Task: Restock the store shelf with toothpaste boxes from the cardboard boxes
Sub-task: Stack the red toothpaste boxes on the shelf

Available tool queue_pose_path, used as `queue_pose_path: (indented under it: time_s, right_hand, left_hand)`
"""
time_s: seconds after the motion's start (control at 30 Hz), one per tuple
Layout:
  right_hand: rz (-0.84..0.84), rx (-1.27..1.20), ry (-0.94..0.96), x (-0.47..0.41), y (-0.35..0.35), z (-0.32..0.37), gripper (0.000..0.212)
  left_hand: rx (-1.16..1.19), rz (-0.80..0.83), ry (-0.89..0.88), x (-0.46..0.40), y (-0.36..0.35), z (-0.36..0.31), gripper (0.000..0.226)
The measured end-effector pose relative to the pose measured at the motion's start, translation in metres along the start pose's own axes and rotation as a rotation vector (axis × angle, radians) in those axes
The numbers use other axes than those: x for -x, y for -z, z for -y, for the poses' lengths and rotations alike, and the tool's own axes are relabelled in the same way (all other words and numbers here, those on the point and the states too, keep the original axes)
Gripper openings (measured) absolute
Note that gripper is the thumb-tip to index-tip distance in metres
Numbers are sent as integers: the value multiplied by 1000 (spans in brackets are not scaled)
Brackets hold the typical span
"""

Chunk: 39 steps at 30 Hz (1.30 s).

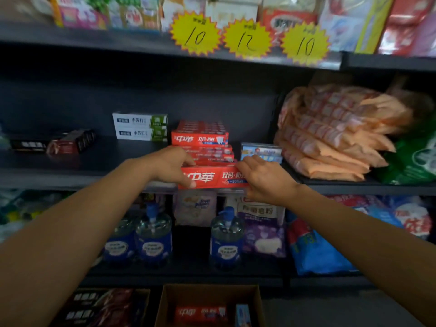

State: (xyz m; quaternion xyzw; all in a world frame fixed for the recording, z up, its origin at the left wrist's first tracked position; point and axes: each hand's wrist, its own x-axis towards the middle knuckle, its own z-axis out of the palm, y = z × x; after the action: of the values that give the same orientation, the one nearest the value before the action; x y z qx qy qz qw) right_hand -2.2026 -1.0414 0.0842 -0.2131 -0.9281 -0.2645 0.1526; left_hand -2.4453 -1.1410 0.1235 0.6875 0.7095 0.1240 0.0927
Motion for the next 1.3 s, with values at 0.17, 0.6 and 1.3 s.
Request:
queue_pose_path:
  time_s: [0.17, 0.6, 1.3]
  right_hand:
    - [-81, 39, 9, -17, 7, -9, 46]
    - [200, -460, -180, -97, 29, -67, 57]
    - [318, -584, -278, -164, -82, -113, 38]
  left_hand:
    - [101, -14, 47, -15, 14, 6, 51]
    - [-3, -185, 78, -53, 68, 26, 49]
    - [-35, -111, 128, -178, 24, 78, 47]
